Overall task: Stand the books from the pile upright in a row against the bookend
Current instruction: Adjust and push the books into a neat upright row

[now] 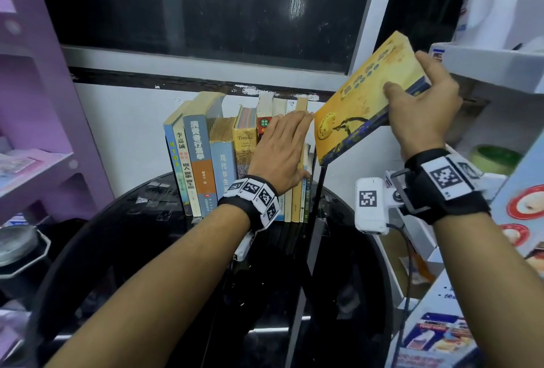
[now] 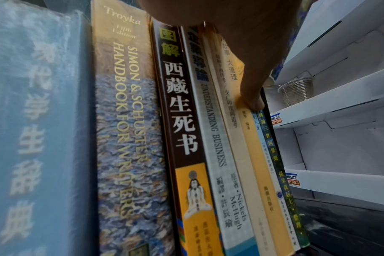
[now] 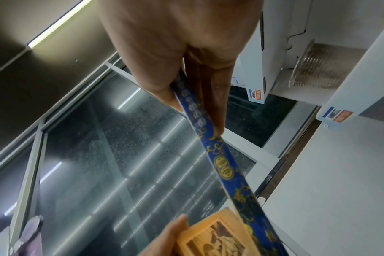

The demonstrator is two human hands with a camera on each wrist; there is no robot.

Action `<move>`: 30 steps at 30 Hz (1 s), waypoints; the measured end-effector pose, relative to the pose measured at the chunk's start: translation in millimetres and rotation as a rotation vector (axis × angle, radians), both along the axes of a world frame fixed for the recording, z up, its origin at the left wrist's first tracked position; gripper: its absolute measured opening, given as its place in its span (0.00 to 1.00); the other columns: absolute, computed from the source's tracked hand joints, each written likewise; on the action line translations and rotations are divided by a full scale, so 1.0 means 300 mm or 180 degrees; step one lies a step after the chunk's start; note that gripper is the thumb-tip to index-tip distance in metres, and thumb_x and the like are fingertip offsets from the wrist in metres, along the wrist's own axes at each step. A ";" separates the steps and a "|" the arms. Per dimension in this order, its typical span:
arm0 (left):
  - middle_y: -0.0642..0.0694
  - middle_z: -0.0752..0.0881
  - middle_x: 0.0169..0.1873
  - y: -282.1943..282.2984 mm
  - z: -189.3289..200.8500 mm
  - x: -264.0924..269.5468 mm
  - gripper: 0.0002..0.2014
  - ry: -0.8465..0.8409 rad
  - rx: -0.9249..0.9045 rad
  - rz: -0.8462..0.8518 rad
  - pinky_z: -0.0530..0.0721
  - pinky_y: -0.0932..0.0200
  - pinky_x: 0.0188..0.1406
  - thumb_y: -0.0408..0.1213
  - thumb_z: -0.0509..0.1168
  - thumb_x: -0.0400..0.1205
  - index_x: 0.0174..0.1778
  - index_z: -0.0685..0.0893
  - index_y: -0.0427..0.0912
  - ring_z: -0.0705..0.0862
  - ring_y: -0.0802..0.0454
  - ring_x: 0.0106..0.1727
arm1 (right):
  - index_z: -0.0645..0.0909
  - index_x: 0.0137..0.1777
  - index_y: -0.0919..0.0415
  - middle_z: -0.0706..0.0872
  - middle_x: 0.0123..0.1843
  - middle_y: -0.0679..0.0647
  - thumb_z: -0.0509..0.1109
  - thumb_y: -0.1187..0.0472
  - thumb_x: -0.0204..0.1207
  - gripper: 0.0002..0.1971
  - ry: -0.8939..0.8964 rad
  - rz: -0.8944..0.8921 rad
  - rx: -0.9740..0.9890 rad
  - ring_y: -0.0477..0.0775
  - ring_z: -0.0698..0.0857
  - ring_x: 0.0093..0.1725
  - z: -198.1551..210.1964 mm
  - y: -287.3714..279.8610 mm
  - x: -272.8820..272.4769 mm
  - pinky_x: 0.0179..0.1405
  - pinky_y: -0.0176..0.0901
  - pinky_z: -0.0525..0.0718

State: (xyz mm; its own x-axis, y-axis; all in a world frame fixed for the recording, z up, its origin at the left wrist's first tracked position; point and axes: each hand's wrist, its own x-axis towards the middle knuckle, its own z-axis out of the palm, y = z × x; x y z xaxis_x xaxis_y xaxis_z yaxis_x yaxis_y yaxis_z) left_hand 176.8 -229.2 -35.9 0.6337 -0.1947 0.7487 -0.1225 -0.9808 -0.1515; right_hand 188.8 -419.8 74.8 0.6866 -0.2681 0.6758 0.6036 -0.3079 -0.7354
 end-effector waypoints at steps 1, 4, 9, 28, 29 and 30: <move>0.41 0.71 0.73 -0.001 0.001 0.000 0.57 -0.0007 0.0003 0.0004 0.49 0.51 0.80 0.61 0.78 0.60 0.79 0.62 0.36 0.67 0.43 0.75 | 0.76 0.76 0.58 0.81 0.59 0.43 0.73 0.66 0.74 0.28 -0.0020 -0.0041 -0.0102 0.32 0.80 0.51 -0.004 0.002 -0.004 0.50 0.11 0.73; 0.41 0.70 0.73 -0.001 0.001 -0.001 0.57 0.0030 0.0020 0.0027 0.49 0.50 0.80 0.61 0.78 0.60 0.80 0.62 0.36 0.67 0.43 0.75 | 0.76 0.76 0.57 0.83 0.59 0.45 0.71 0.64 0.74 0.28 -0.0090 -0.0191 -0.0361 0.40 0.82 0.56 -0.011 0.014 -0.007 0.52 0.10 0.66; 0.41 0.70 0.73 -0.003 -0.001 0.000 0.57 0.0065 0.0007 0.0063 0.49 0.50 0.80 0.61 0.77 0.61 0.80 0.61 0.36 0.67 0.43 0.76 | 0.72 0.79 0.56 0.86 0.61 0.54 0.69 0.63 0.76 0.30 -0.0168 -0.0292 -0.0753 0.56 0.83 0.62 -0.033 0.066 -0.011 0.62 0.29 0.73; 0.41 0.70 0.73 -0.001 -0.005 0.006 0.57 0.0016 0.0025 0.0034 0.51 0.50 0.80 0.62 0.77 0.60 0.80 0.62 0.37 0.67 0.44 0.76 | 0.72 0.78 0.53 0.88 0.56 0.62 0.67 0.62 0.78 0.27 0.0440 -0.0090 -0.1542 0.59 0.86 0.52 -0.202 0.159 0.028 0.57 0.51 0.86; 0.41 0.70 0.73 -0.002 -0.006 0.007 0.57 0.0012 0.0033 0.0035 0.51 0.50 0.79 0.62 0.77 0.60 0.80 0.62 0.37 0.67 0.44 0.76 | 0.72 0.78 0.53 0.87 0.56 0.63 0.67 0.62 0.78 0.27 0.0459 -0.0055 -0.1538 0.59 0.86 0.53 -0.208 0.158 0.031 0.57 0.51 0.85; 0.41 0.70 0.74 -0.003 -0.007 0.008 0.57 0.0013 0.0038 0.0039 0.51 0.49 0.80 0.63 0.77 0.61 0.80 0.61 0.37 0.67 0.44 0.76 | 0.73 0.78 0.52 0.87 0.56 0.63 0.68 0.63 0.78 0.27 0.0476 -0.0029 -0.1549 0.59 0.86 0.53 -0.216 0.159 0.032 0.57 0.50 0.85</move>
